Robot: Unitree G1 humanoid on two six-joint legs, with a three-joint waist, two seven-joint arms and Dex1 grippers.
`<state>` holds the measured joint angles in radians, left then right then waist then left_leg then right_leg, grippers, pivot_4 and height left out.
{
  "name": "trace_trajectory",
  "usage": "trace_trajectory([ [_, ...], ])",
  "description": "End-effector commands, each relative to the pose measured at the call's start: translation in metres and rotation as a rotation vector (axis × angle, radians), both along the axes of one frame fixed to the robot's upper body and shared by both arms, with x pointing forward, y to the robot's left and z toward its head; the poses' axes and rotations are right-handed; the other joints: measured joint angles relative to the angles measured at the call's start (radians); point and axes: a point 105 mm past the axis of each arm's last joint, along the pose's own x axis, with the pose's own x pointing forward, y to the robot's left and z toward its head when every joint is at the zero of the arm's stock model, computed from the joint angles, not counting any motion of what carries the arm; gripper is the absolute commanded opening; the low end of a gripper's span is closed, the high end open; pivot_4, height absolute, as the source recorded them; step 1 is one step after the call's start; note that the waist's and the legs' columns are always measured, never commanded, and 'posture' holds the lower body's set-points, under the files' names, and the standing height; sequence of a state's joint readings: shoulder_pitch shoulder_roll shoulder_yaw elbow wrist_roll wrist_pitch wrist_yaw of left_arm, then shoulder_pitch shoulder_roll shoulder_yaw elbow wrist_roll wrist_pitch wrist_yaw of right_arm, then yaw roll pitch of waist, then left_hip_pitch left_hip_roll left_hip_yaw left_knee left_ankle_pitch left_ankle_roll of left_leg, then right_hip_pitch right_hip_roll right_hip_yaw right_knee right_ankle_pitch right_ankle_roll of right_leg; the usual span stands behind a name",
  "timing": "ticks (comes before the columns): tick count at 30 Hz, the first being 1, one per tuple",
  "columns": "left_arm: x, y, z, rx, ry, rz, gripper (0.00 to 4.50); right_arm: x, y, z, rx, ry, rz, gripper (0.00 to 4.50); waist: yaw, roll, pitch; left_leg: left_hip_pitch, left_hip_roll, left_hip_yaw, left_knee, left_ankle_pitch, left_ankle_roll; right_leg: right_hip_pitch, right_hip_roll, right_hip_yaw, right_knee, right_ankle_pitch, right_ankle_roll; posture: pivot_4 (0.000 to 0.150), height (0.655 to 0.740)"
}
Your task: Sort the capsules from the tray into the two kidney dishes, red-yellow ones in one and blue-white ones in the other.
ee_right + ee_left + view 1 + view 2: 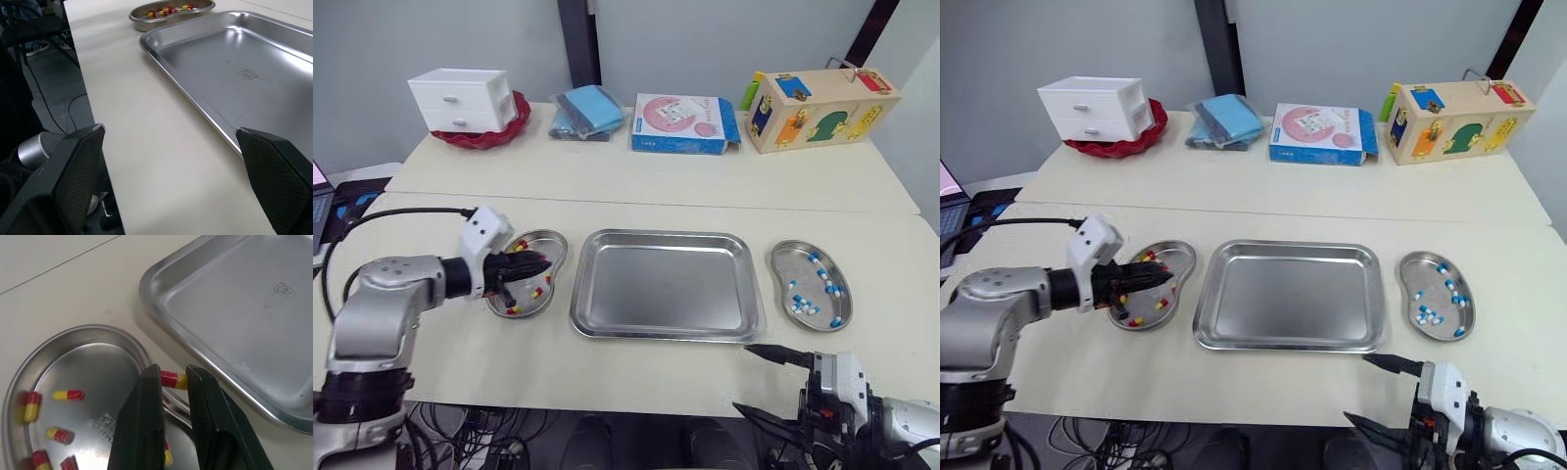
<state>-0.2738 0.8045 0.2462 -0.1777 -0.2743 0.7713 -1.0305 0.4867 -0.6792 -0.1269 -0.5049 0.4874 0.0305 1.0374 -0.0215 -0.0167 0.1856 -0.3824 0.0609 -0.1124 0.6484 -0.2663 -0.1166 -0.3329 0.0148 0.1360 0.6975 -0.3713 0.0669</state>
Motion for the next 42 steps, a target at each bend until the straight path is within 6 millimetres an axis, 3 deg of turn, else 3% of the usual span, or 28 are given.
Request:
trace_trajectory([
  [1,0.002,0.003,0.01,0.003,-0.059,0.022,0.38,0.005,0.0,0.01,0.011,-0.026,-0.005,4.5,0.0,0.0,0.0,0.0,0.0,0.0,0.0,0.0,0.0,0.0,0.0,0.0,0.0,0.0,0.0,0.15,0.74],
  [7,0.004,0.002,0.004,0.01,-0.052,0.034,0.38,0.006,0.001,0.016,0.011,-0.028,-0.003,4.5,-0.005,0.0,0.0,0.0,0.0,0.0,-0.001,0.0,0.0,0.0,0.0,0.0,0.0,0.0,0.0,0.15,0.74],
  [20,0.006,0.014,0.004,0.035,-0.041,0.065,4.44,0.003,0.0,0.014,0.004,-0.025,-0.013,4.5,-0.008,0.0,0.0,0.0,0.0,0.0,-0.001,0.0,0.0,-0.001,0.0,0.0,0.0,0.0,0.0,0.15,0.74],
  [32,-0.001,0.019,0.01,-0.009,-0.033,0.052,4.48,0.002,-0.008,0.013,0.003,-0.01,-0.051,4.5,-0.008,0.0,0.0,0.0,0.0,0.0,-0.001,0.0,0.0,-0.001,0.0,0.0,0.0,0.0,0.0,0.15,0.74],
  [36,-0.015,0.049,0.017,-0.014,-0.009,0.084,4.48,0.007,-0.036,0.022,-0.043,0.03,-0.13,4.5,-0.012,0.0,0.0,0.0,0.0,0.001,-0.002,0.0,0.0,-0.001,0.0,0.0,0.0,0.0,0.0,0.15,0.74],
  [42,-0.049,0.111,0.014,0.089,0.061,0.193,4.48,0.017,-0.096,0.033,-0.21,0.1,-0.265,4.5,-0.02,0.0,0.001,0.001,0.0,0.004,-0.003,0.0,0.0,-0.002,0.0,0.003,-0.001,0.0,-0.001,0.15,0.74],
])
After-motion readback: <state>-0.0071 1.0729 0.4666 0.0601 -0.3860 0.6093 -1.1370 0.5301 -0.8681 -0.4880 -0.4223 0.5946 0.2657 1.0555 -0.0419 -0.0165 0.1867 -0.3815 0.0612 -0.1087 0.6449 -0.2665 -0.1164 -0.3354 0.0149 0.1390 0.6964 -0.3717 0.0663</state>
